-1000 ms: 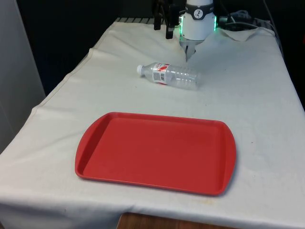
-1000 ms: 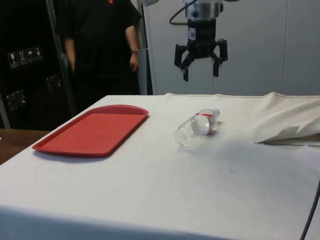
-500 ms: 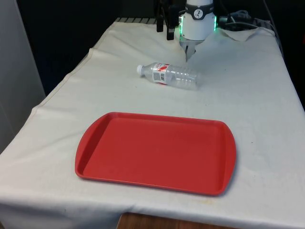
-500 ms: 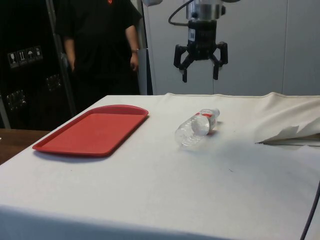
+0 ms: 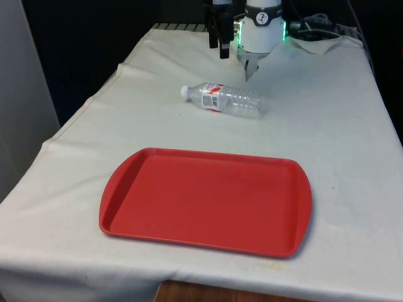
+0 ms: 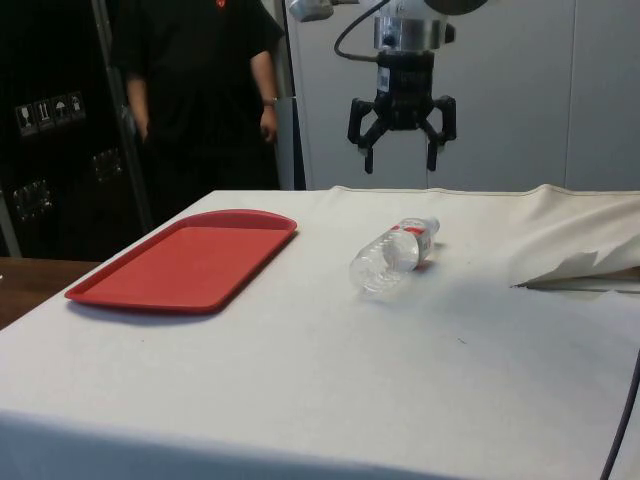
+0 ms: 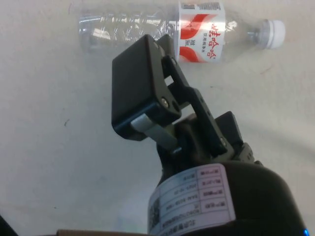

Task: Place the bottle upright on the tray.

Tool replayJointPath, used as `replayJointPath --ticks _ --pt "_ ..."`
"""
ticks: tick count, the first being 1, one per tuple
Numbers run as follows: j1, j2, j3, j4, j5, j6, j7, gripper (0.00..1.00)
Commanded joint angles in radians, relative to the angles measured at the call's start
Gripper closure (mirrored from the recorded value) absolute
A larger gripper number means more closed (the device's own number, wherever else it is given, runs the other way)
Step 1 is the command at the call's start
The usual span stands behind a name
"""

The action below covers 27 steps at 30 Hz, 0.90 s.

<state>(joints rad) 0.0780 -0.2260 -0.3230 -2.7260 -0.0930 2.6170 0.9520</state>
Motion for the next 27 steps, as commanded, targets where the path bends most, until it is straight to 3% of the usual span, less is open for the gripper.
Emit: replayJointPath --ticks 1,5,6,7,12,13,14,15,20,21,27 --pt "0.011 0.0 -0.009 -0.007 0.035 0.016 -0.015 0.0" --pt "0.01 0.013 -0.007 -0.006 0.067 0.024 -0.013 0.0" --pt "0.0 0.015 0.0 0.0 0.043 0.01 -0.003 0.0" --pt "0.01 0.016 -0.006 -0.005 0.073 0.025 -0.012 0.0" --pt "0.008 0.03 -0.006 -0.004 0.11 0.028 -0.011 0.0" --pt "0.0 0.032 0.0 0.0 0.091 0.015 -0.002 0.0" --pt "0.0 0.034 0.0 0.0 0.097 0.015 -0.002 0.0" --pt "0.008 0.032 -0.005 -0.004 0.122 0.028 -0.011 0.0" --pt "0.005 0.035 -0.004 -0.004 0.144 0.026 -0.004 0.0" --pt "0.0 0.038 -0.001 0.0 0.126 0.015 0.0 0.0" --pt "0.004 0.035 -0.007 -0.006 0.167 0.028 0.0 0.0"
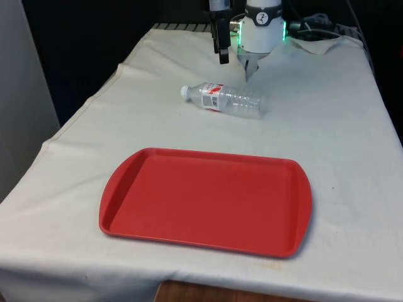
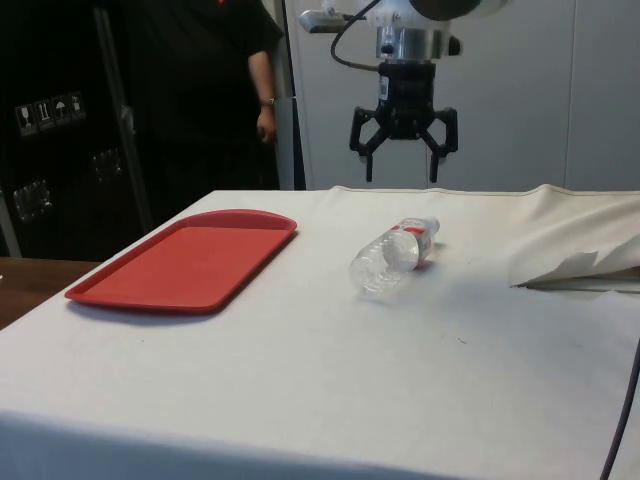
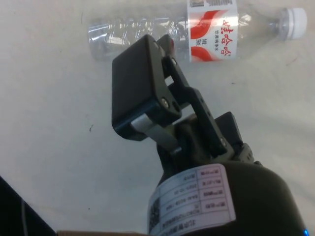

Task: Place the bottle upright on the tray.

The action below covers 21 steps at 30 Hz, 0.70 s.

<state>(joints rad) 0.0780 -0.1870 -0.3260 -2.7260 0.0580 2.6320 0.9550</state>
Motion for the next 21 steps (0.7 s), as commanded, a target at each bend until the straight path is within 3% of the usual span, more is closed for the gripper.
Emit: replayJointPath --ticks 1,3,4,9,11,14,19,20,21 --pt "0.004 -0.004 -0.004 -0.006 0.019 0.013 -0.003 0.0" --pt "0.0 0.0 -0.001 -0.001 0.005 0.0 0.002 0.0" --pt "0.005 -0.005 -0.005 -0.007 0.025 0.013 -0.003 0.0" --pt "0.005 -0.005 -0.007 -0.008 0.054 0.015 -0.003 0.0" --pt "0.0 0.0 -0.003 -0.002 0.038 0.0 0.002 0.0" --pt "0.006 -0.004 -0.008 -0.008 0.071 0.015 -0.003 0.0" --pt "0.005 -0.003 -0.009 -0.008 0.091 0.016 -0.004 0.0" --pt "0.0 0.001 -0.006 -0.002 0.075 0.0 0.002 0.0" --pt "0.005 -0.003 -0.01 -0.009 0.097 0.016 -0.004 0.0"
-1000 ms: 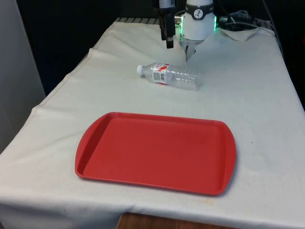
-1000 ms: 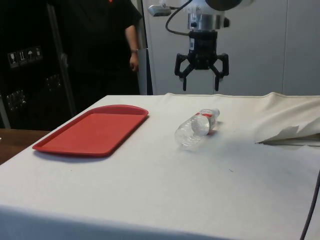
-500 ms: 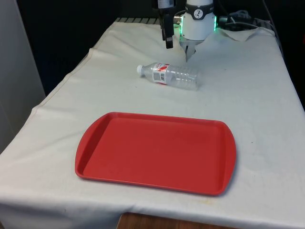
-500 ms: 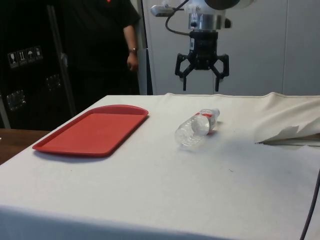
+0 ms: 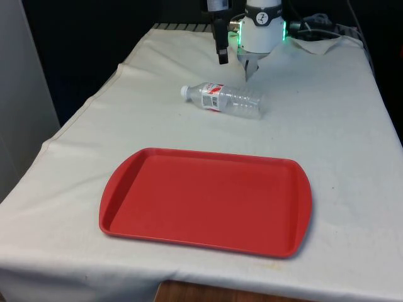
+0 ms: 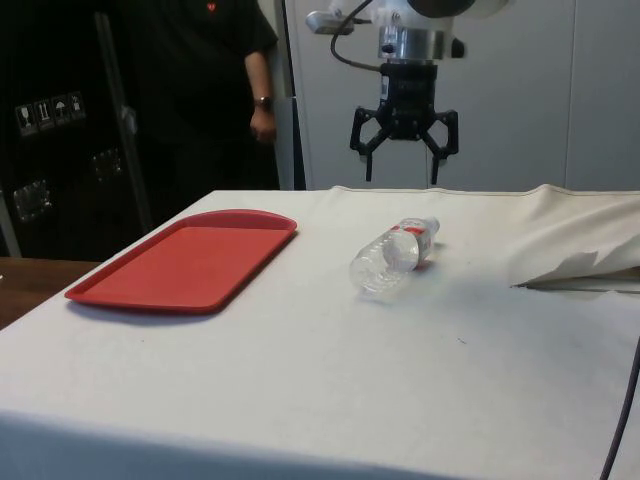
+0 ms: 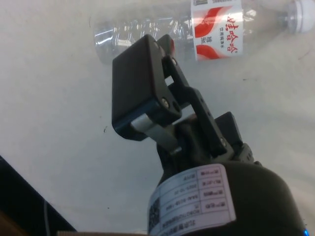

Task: Place the bottle upright on the tray.

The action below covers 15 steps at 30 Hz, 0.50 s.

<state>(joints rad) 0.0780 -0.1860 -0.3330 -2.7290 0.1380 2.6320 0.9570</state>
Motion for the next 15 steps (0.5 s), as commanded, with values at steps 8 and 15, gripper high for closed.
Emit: replayJointPath --ticks 8,15 --pt "0.005 -0.002 -0.008 -0.007 0.043 0.016 -0.005 0.0" --pt "0.005 -0.002 -0.013 -0.008 0.07 0.016 -0.005 0.0"
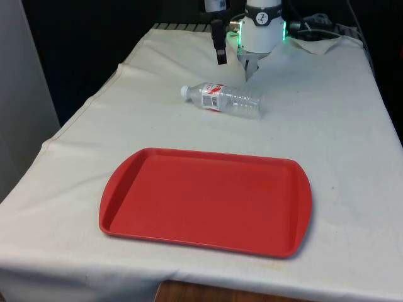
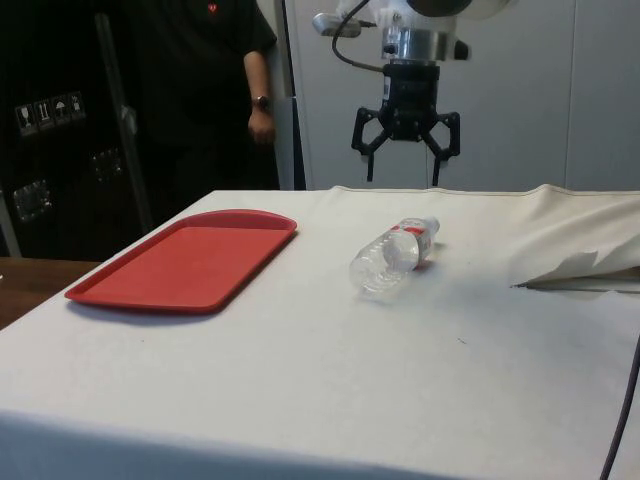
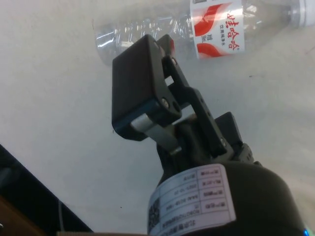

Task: Place the bottle upright on the tray.

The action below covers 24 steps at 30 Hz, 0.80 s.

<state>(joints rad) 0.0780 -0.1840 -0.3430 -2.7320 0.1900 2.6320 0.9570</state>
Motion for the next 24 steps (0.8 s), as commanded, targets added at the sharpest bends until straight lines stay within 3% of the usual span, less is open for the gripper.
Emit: replayJointPath --ticks 1,2,6,9,10,11,19,20,24 --pt "0.005 -0.003 -0.004 -0.006 0.022 0.016 -0.006 0.0" --pt "0.0 0.0 -0.001 0.0 0.004 0.0 0.0 0.0" --pt "0.006 -0.003 -0.008 -0.007 0.038 0.015 -0.006 0.0" --pt "0.006 -0.004 -0.01 -0.008 0.047 0.015 -0.006 0.0" --pt "0.0 0.0 -0.007 -0.003 0.028 0.0 0.0 0.0" --pt "0.006 -0.004 -0.011 -0.008 0.05 0.015 -0.006 0.0" --pt "0.005 -0.003 -0.016 -0.01 0.08 0.014 -0.006 0.0" --pt "0.0 0.0 -0.013 -0.006 0.063 0.0 0.0 0.0" --pt "0.006 -0.003 -0.02 -0.011 0.09 0.014 -0.006 0.0"
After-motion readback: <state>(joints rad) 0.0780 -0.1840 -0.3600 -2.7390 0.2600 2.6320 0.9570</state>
